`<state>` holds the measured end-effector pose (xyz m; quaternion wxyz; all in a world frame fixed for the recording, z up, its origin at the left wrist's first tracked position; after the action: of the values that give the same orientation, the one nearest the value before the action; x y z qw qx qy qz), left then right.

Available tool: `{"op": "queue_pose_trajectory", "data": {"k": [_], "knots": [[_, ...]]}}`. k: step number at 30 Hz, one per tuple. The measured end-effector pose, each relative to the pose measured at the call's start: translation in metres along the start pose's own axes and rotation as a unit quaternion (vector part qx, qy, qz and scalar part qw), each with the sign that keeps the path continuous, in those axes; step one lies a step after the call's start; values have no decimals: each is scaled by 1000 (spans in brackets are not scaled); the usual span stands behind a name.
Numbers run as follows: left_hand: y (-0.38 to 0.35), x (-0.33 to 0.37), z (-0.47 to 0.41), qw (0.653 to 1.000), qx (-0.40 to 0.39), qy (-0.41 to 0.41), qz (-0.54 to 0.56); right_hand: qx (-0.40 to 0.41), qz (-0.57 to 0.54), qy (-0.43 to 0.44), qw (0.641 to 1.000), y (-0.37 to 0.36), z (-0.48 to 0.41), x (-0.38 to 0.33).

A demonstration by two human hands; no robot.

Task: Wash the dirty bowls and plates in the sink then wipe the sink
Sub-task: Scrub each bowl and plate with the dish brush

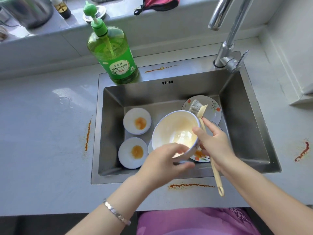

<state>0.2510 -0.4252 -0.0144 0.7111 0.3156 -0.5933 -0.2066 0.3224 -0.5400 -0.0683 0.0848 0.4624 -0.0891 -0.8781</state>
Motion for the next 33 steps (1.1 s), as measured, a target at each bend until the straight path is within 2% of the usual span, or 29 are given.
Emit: {"op": "queue_pose_trajectory", "data": {"k": [2,4,6,8,10,12,14,15,18,19,23,24,27,29,31,33], "knots": [[0,4,-2,998,34,-9,-44,1,8,17,1000,-4,0,-7],[11,-10,-9,994,86,51,-34,-19,5,30,999,-7,1,-15],[21,-31,-13,981,106,151,61,-25,41,57,997,-1,-2,-23],[28,-45,-17,950,110,231,181,-27,106,137,984,8,-3,-38],[33,-49,-18,934,100,263,220,-66,184,244,950,7,11,-51],[36,-49,-18,938,83,262,213,-119,263,340,895,0,38,-56],[36,-50,-17,941,66,254,212,-171,322,395,843,-8,61,-54],[37,-52,-16,942,62,252,214,-170,330,398,839,-9,58,-56],[41,-54,-16,940,55,249,226,-102,306,314,893,5,17,-66],[43,-53,-16,941,54,244,229,-96,303,300,900,7,14,-65],[55,-51,-14,946,57,225,224,-173,300,385,856,-5,60,-61],[57,-50,-13,947,54,222,227,-174,302,384,855,-4,58,-60],[55,-47,-13,944,38,221,242,-124,271,317,900,4,24,-61],[55,-45,-13,941,37,221,253,-133,260,334,896,0,35,-66],[58,-46,-13,940,48,217,260,-162,263,369,876,-6,57,-69],[60,-44,-14,939,48,213,267,-149,268,349,886,-2,45,-71]]}}
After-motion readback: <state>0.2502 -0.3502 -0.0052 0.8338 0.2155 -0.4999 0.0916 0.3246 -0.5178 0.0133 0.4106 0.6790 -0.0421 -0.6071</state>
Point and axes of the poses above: each hand's wrist, its own z-axis away from the middle knuckle, its own y-axis out of the back of the hand, x = y × z, the point moved 10 cm from there along -z, towards the middle knuckle, and after that the axes turned 15 degrees about x, right-handed, at the moved point
